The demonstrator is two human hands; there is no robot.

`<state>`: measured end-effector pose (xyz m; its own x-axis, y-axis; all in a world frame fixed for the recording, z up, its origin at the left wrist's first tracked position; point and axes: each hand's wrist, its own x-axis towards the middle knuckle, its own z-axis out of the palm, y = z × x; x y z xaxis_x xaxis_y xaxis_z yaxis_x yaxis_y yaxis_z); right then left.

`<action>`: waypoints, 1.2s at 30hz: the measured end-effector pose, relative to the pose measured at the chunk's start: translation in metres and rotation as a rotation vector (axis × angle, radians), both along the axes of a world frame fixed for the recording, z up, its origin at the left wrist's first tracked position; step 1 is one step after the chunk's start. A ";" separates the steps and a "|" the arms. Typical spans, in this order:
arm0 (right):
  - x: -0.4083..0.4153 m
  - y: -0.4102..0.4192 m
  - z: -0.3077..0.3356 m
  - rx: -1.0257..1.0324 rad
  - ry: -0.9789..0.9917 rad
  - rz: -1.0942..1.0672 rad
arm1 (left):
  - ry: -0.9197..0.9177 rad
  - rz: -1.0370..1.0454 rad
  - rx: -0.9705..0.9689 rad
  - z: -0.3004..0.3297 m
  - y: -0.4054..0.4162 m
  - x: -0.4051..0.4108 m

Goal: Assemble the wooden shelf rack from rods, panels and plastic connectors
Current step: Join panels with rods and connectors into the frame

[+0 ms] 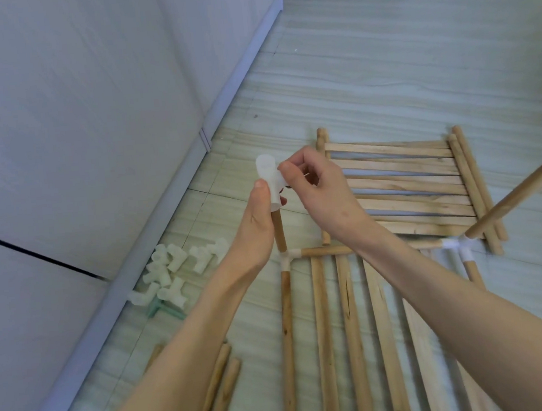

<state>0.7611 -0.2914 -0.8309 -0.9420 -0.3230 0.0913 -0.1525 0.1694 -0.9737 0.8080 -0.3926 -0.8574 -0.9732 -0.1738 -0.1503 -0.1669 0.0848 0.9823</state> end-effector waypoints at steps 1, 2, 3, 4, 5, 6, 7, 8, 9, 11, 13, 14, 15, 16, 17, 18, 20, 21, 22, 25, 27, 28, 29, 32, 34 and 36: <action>0.001 0.000 0.000 -0.003 -0.017 0.013 | 0.006 -0.001 0.003 0.000 0.000 0.001; 0.002 0.000 -0.001 0.001 -0.026 0.019 | 0.006 -0.003 0.007 0.001 0.000 0.002; 0.002 0.001 -0.001 0.007 -0.029 0.018 | 0.004 -0.007 0.010 0.001 0.001 0.003; 0.003 0.001 0.000 0.010 -0.029 0.017 | 0.003 -0.004 0.016 0.002 0.001 0.003; 0.003 0.002 0.000 0.012 -0.032 0.020 | 0.001 0.006 0.016 0.002 0.002 0.004; 0.003 0.002 0.001 0.012 -0.038 0.023 | -0.005 0.021 0.012 0.001 0.002 0.004; 0.003 0.001 0.001 0.010 -0.047 0.024 | -0.014 0.037 0.007 0.001 0.002 0.004; 0.004 0.000 0.002 0.011 -0.053 0.018 | -0.019 0.049 0.004 0.001 0.002 0.004; 0.004 0.000 0.002 0.018 -0.056 0.006 | -0.013 0.059 0.004 0.001 0.003 0.004; 0.005 0.001 0.001 0.026 -0.058 -0.018 | 0.008 0.076 0.007 0.002 0.003 0.003; 0.003 0.007 0.002 0.030 -0.061 -0.029 | 0.043 0.077 -0.004 0.006 0.004 0.001; 0.002 0.011 0.003 0.039 -0.065 -0.030 | 0.066 0.075 -0.008 0.009 0.005 -0.001; 0.001 0.015 0.004 0.054 -0.069 -0.026 | 0.083 0.075 -0.011 0.010 0.005 -0.003; 0.000 0.018 0.005 0.068 -0.072 -0.018 | 0.091 0.082 -0.007 0.013 0.005 -0.005; 0.000 0.020 0.006 0.080 -0.075 -0.006 | 0.095 0.090 0.005 0.016 0.005 -0.007; -0.001 0.022 0.006 0.090 -0.075 0.004 | 0.098 0.096 0.017 0.019 0.005 -0.010; -0.003 0.029 0.005 0.120 -0.078 0.001 | 0.096 0.094 0.006 0.024 0.007 -0.014; -0.004 0.036 0.004 0.133 -0.089 -0.016 | 0.088 0.086 -0.027 0.026 0.010 -0.015; -0.006 0.044 0.003 0.140 -0.107 -0.038 | 0.076 0.080 -0.071 0.027 0.013 -0.017; -0.012 0.077 -0.010 0.195 -0.161 -0.082 | 0.041 0.085 -0.198 0.025 0.020 -0.021; -0.014 0.098 -0.029 0.347 -0.159 -0.074 | 0.044 0.056 -0.241 0.024 0.021 -0.025; -0.014 0.108 -0.042 0.479 -0.144 -0.058 | 0.048 0.047 -0.251 0.024 0.021 -0.026; -0.013 0.118 -0.056 0.627 -0.137 -0.025 | 0.055 0.043 -0.264 0.024 0.020 -0.027; -0.003 0.144 -0.104 0.975 -0.215 0.156 | 0.084 0.040 -0.293 0.018 0.025 -0.024; 0.008 0.159 -0.132 1.143 -0.282 0.240 | 0.118 0.036 -0.280 0.015 0.030 -0.021; 0.016 0.171 -0.151 1.275 -0.300 0.269 | 0.133 0.043 -0.259 0.015 0.036 -0.022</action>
<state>0.7775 -0.1200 -0.9820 -0.7664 -0.2049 -0.6088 -0.1344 0.9779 -0.1598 0.7860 -0.3570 -0.8424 -0.9722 -0.2316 0.0330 -0.0468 0.3311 0.9424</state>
